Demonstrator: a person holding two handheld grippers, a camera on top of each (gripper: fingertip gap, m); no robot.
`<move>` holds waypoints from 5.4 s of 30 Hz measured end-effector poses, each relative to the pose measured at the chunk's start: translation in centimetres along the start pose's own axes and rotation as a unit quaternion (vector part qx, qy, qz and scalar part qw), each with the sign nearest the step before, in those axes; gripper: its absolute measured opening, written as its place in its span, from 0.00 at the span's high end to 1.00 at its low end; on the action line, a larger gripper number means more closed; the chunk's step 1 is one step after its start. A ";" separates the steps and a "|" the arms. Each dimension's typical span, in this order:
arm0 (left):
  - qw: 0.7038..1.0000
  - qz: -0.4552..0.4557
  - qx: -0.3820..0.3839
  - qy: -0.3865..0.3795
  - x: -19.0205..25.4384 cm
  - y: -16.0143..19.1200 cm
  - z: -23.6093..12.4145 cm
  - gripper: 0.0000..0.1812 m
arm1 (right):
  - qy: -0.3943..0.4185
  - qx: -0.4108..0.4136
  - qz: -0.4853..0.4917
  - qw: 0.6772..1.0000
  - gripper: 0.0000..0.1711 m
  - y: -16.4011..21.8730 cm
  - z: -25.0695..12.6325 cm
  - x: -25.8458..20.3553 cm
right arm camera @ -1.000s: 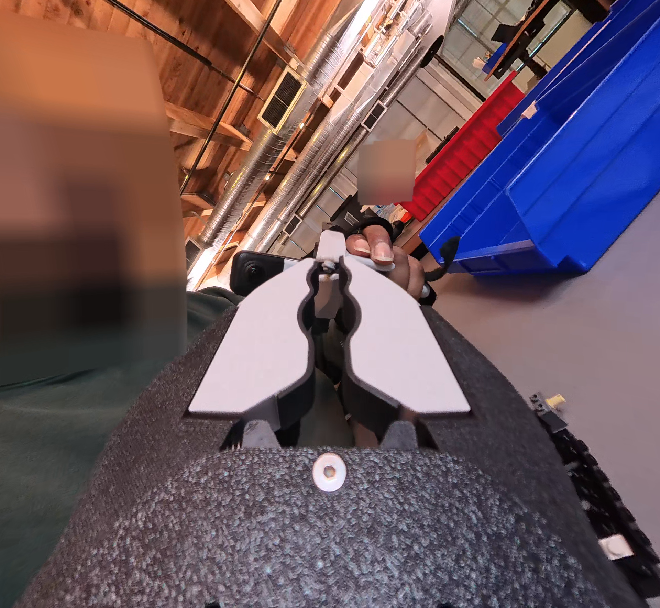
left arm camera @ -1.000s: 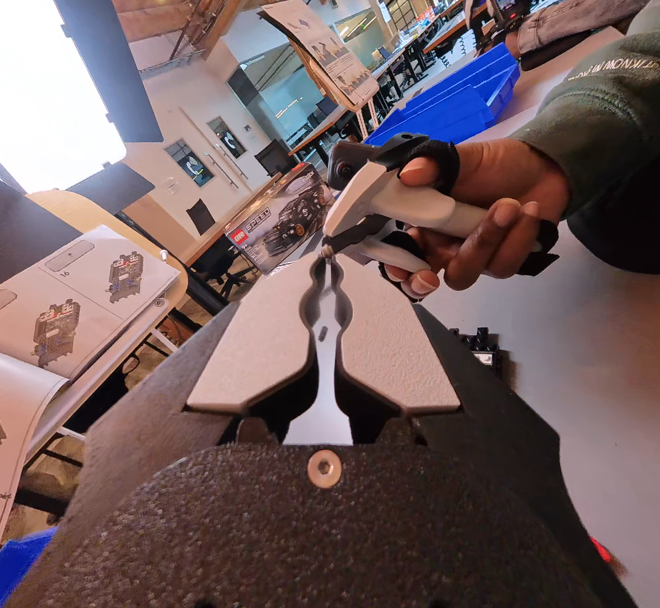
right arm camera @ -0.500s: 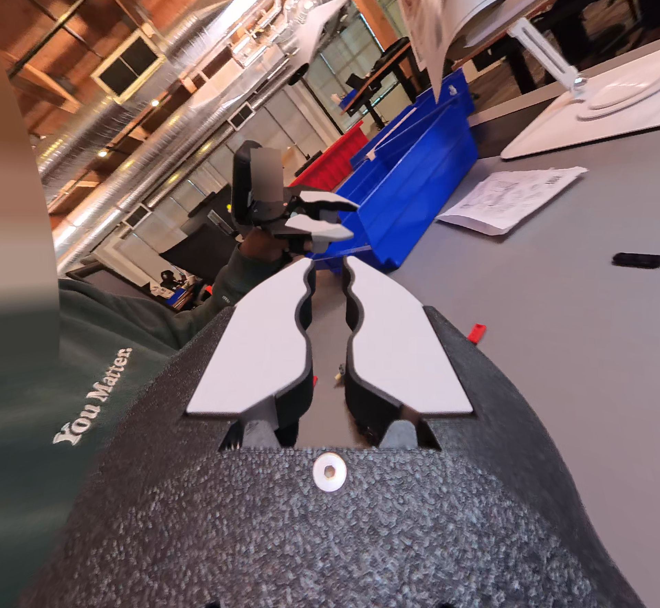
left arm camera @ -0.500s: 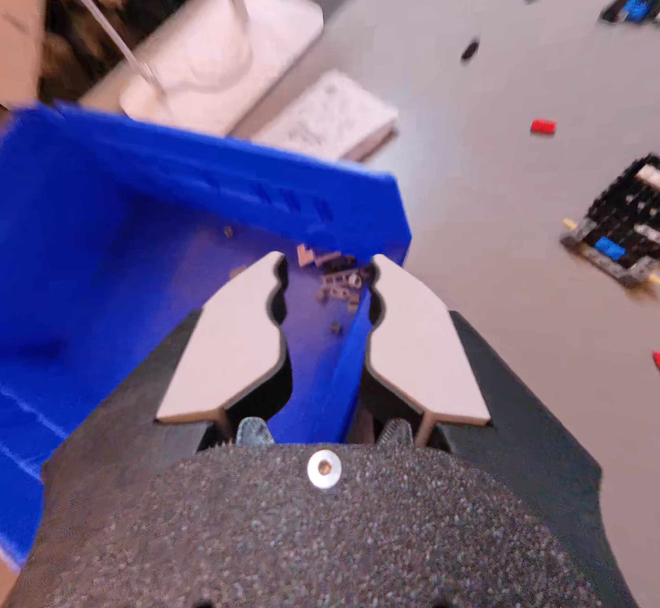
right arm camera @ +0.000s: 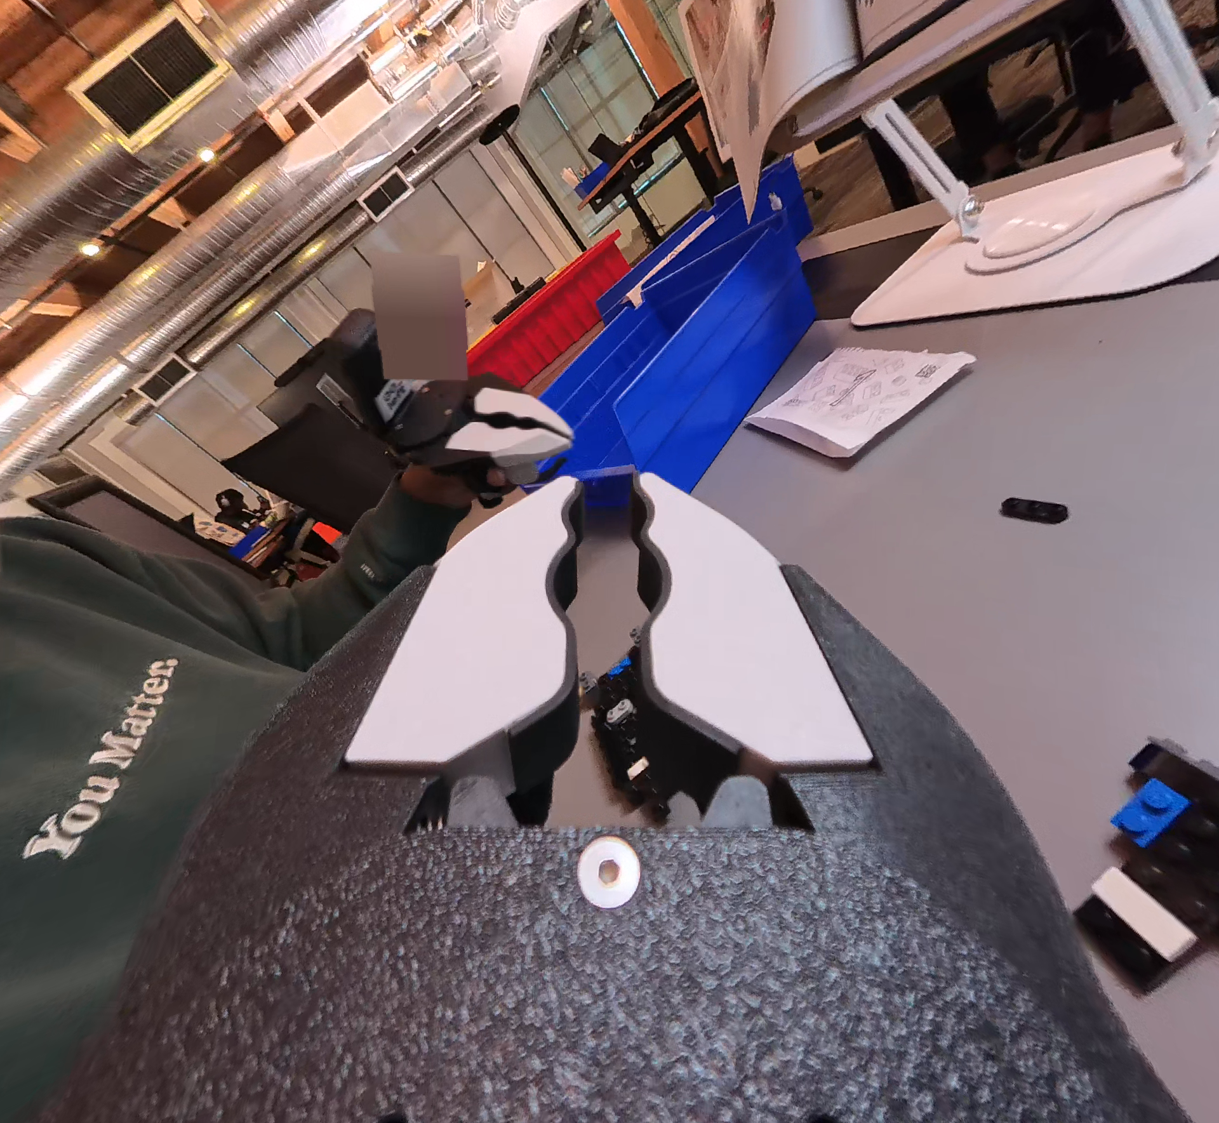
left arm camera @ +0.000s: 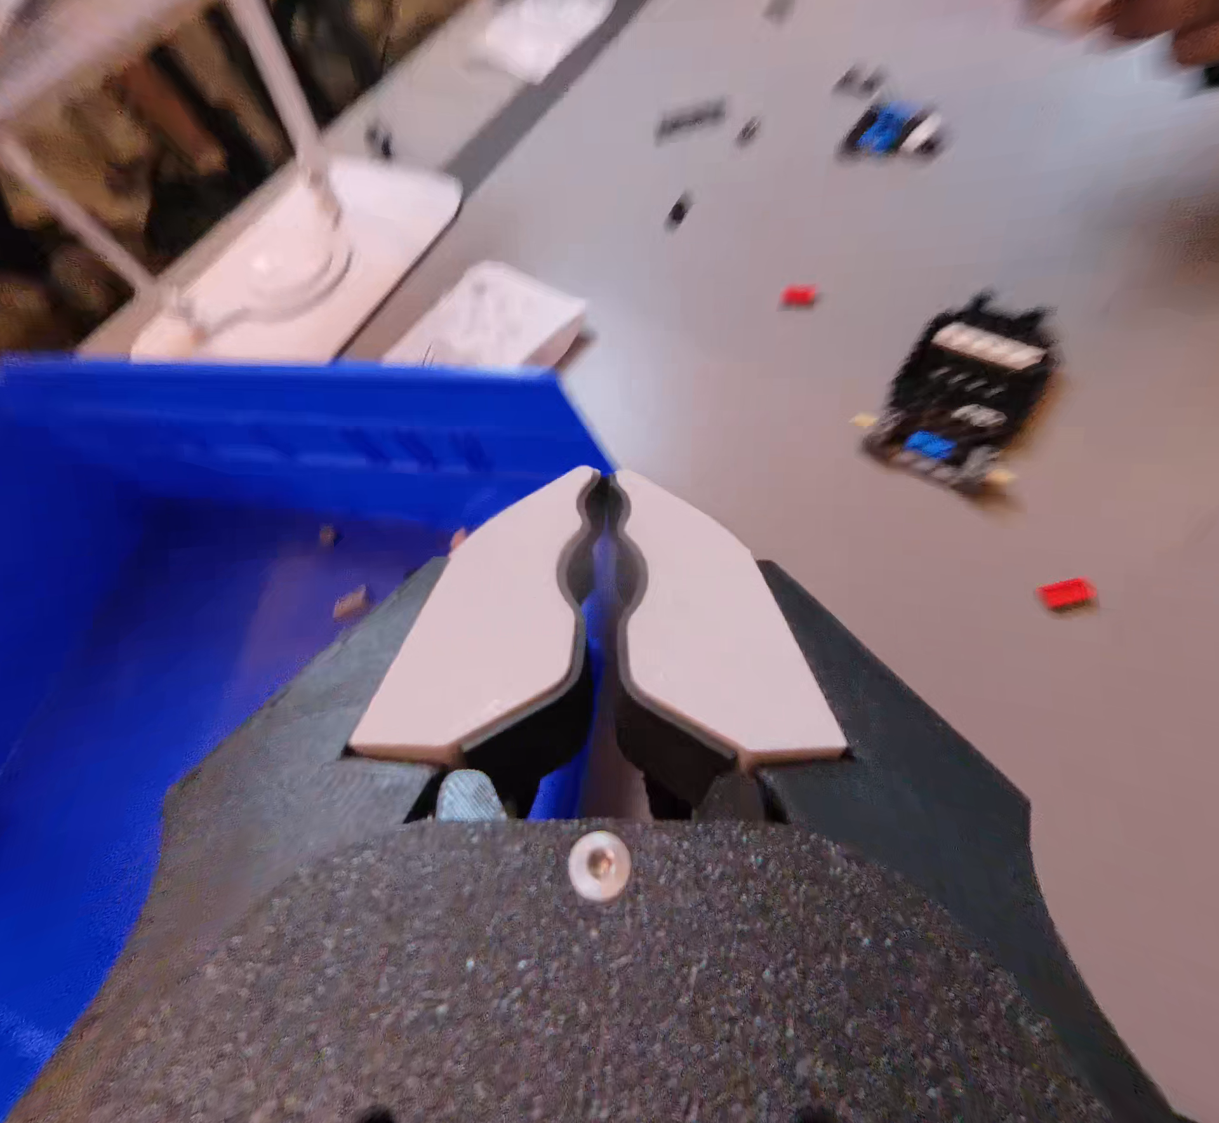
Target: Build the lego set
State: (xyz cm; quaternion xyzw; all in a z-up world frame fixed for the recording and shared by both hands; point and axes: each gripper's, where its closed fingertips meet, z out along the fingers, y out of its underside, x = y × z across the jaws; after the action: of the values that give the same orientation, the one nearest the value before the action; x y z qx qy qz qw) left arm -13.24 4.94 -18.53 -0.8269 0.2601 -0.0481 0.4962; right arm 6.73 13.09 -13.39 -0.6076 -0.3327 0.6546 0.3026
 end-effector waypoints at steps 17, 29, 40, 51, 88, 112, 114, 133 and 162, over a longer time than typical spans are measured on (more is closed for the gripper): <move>0.980 0.024 0.129 0.148 10.0 -1.8 0.4 0.83 | -0.017 -0.367 -0.280 0.887 0.87 10.0 -7.4 -5.1; 0.977 0.040 0.124 0.170 11.5 -1.4 1.0 0.86 | 0.051 -0.473 -0.282 0.833 0.89 19.2 -15.6 -6.3; 0.972 0.046 0.156 0.168 12.0 -2.9 0.2 0.86 | 0.085 -0.309 -0.312 0.894 0.93 13.8 -10.6 -6.7; 0.945 0.191 0.263 0.038 13.7 -8.1 -1.6 0.83 | -0.167 -0.075 0.046 0.982 0.93 6.7 7.0 -10.6; 0.989 -0.114 -0.055 -0.080 -2.4 4.6 0.5 0.64 | -0.044 -0.453 -0.298 0.839 0.85 21.5 7.7 -5.6; 0.951 0.235 0.136 0.148 13.5 -2.6 -1.4 0.87 | -0.210 -0.214 0.015 0.954 0.96 12.2 9.1 -9.7; 0.949 0.252 0.134 0.135 13.6 -2.7 -1.2 0.89 | -0.222 -0.215 0.034 0.950 0.96 12.2 9.1 -10.1; 0.944 0.269 0.167 0.093 13.5 -3.2 -0.4 0.91 | -0.232 -0.212 0.138 0.939 0.96 11.9 9.0 -9.1; 0.982 -0.119 -0.044 -0.140 -4.7 4.1 0.5 0.66 | 0.173 -0.177 -0.193 0.950 0.85 4.8 3.1 7.5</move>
State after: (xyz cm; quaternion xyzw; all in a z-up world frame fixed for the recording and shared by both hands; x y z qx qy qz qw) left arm -18.64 6.04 -21.36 -0.8714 0.0899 0.0214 0.4818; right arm 3.05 16.03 -21.58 -0.6797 -0.4964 0.3993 0.3636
